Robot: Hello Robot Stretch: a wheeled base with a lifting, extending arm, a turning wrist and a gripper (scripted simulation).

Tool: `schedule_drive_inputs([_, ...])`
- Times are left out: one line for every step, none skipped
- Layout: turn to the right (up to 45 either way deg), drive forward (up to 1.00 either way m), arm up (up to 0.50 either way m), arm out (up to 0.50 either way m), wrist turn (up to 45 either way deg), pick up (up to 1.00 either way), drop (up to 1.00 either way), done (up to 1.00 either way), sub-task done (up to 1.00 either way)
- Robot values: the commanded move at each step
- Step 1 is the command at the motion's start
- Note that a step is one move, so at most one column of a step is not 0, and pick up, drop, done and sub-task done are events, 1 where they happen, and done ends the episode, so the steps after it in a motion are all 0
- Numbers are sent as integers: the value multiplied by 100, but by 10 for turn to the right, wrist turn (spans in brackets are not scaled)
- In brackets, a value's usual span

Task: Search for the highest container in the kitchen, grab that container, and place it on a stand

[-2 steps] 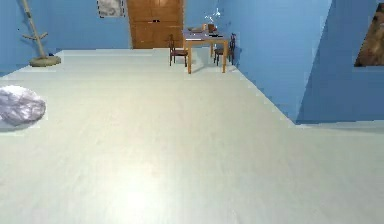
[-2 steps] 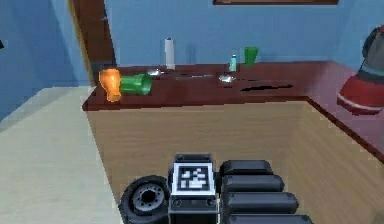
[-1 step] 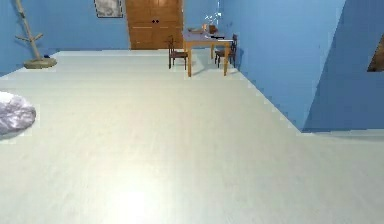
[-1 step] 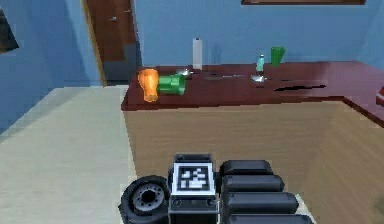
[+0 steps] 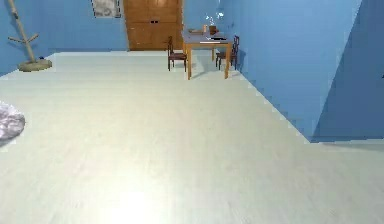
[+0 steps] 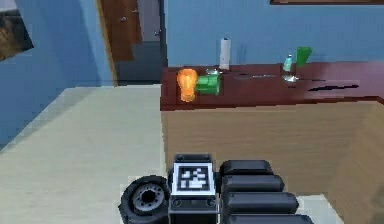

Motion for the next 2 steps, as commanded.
schedule_drive_inputs([450, 0, 0, 0, 0, 0, 0, 0, 0])
schedule_drive_inputs([0, 85, 0, 0, 0, 0, 0, 0, 0])
